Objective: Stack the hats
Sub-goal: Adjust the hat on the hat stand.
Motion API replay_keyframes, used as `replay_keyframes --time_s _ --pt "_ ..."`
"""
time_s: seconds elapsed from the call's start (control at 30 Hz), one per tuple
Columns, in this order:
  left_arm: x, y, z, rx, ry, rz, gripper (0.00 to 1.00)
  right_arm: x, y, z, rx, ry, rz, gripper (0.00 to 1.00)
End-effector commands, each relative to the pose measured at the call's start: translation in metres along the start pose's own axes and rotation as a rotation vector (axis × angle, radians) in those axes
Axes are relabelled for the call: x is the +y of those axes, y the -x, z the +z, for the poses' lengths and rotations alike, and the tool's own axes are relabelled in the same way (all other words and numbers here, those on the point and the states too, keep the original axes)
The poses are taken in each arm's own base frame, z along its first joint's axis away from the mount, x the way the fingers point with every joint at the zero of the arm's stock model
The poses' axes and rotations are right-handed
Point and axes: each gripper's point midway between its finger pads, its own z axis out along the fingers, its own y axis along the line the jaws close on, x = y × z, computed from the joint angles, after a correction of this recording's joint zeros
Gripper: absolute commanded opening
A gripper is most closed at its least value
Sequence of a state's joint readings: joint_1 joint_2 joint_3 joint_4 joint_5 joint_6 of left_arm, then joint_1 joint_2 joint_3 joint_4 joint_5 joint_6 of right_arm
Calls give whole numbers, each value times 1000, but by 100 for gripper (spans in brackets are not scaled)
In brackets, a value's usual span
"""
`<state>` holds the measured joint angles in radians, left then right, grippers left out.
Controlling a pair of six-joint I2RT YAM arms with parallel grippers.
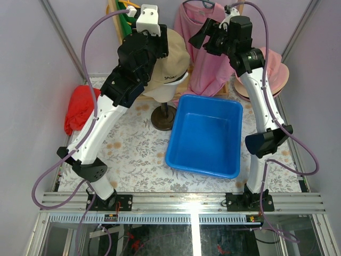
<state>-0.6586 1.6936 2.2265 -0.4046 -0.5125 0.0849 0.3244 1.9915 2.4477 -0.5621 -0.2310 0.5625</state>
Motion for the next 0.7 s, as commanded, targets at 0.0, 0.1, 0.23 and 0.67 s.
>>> replay_keyframes --time_s 0.0,0.1,0.23,0.67 --pt "14 11 7 -35 45 -76 50 30 23 -7 -65 105 -10 83" --pt "17 10 11 -36 51 -88 50 33 18 -2 -54 115 -8 83" --pt "21 5 17 -31 57 -111 50 33 11 5 -39 120 -7 83" --pt "28 22 18 -77 31 -265 58 34 5 9 -23 121 -10 84"
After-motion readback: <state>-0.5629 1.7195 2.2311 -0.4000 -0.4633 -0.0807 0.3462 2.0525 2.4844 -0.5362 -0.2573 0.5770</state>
